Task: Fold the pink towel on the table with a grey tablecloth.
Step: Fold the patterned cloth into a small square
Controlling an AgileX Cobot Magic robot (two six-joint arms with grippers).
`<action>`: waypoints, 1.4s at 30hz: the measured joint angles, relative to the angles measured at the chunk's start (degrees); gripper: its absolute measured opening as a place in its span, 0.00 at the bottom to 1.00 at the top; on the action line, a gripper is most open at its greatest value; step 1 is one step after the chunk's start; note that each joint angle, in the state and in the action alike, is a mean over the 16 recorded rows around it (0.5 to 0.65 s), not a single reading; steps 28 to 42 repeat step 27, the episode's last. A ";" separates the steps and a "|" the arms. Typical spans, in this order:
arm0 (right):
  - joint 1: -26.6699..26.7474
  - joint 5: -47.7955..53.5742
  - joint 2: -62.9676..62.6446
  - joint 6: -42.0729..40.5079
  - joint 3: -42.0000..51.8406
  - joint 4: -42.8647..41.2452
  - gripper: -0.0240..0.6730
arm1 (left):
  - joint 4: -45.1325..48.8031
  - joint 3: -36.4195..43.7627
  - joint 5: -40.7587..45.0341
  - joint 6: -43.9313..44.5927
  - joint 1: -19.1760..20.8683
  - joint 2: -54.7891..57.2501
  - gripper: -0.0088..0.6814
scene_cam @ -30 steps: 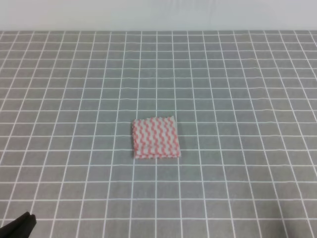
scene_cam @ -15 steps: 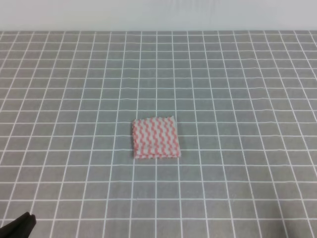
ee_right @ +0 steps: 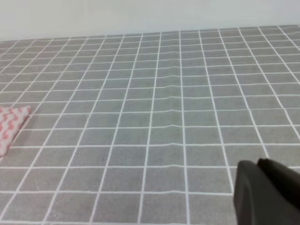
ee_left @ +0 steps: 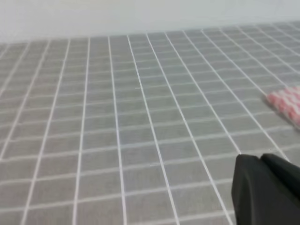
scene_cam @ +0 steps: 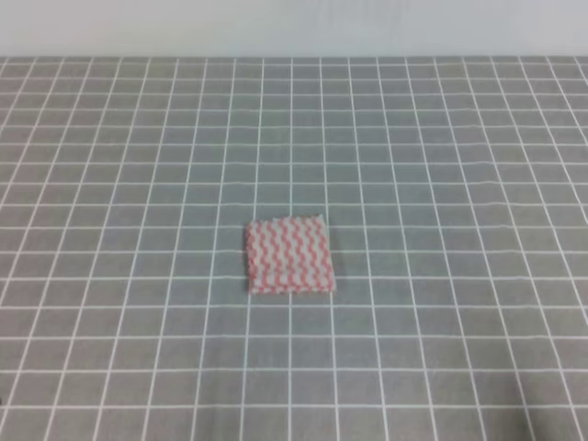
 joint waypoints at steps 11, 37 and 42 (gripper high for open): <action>0.00 0.01 0.03 0.00 0.00 0.08 0.01 | 2.05 0.09 4.63 -1.44 0.68 -0.53 0.01; 0.00 0.01 0.03 0.00 0.00 0.12 0.01 | 2.05 0.11 4.97 -1.43 0.68 -0.53 0.01; 0.00 0.01 0.03 0.00 0.00 0.12 0.01 | 2.05 0.11 4.97 -1.43 0.68 -0.53 0.01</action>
